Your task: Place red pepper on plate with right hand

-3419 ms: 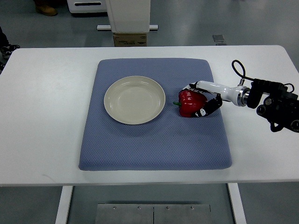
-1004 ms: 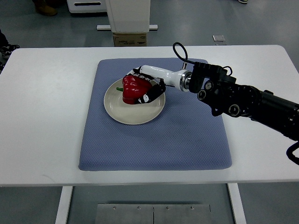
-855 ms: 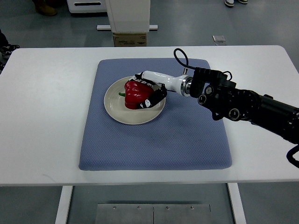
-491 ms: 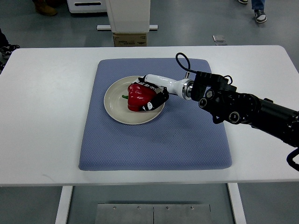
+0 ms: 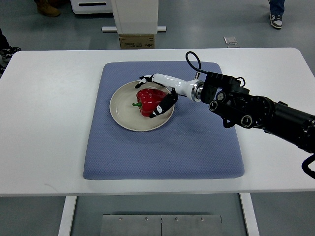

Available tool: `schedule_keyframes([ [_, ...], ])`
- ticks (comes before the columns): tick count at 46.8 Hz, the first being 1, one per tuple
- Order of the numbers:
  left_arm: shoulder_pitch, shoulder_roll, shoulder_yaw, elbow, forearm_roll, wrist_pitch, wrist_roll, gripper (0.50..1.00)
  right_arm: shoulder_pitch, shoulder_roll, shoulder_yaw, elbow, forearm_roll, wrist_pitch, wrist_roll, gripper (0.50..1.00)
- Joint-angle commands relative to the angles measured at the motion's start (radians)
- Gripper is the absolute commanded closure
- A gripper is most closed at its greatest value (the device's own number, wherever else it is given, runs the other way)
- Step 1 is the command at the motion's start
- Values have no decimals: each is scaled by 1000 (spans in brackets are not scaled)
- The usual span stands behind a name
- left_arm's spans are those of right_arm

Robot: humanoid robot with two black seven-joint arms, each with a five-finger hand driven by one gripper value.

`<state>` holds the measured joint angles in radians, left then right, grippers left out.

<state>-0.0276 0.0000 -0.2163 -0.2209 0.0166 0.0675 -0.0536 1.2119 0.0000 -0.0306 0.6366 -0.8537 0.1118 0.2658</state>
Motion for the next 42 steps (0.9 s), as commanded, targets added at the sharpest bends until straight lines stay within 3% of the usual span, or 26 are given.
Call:
schedule_keyframes([
  [1,0,0,0,0,-1,0,0,500,9,0,4,0,15,0,0,500],
  [9,0,0,0,0,-1,0,0,500,46,0,67,3,84,5,-8,507],
  [19,0,0,0,0,0,0,0,500,46,-26,202,8,169,11,-85,511],
  [42,0,0,0,0,0,0,0,500,-167,-130,595,5,205,-87,-209,509],
])
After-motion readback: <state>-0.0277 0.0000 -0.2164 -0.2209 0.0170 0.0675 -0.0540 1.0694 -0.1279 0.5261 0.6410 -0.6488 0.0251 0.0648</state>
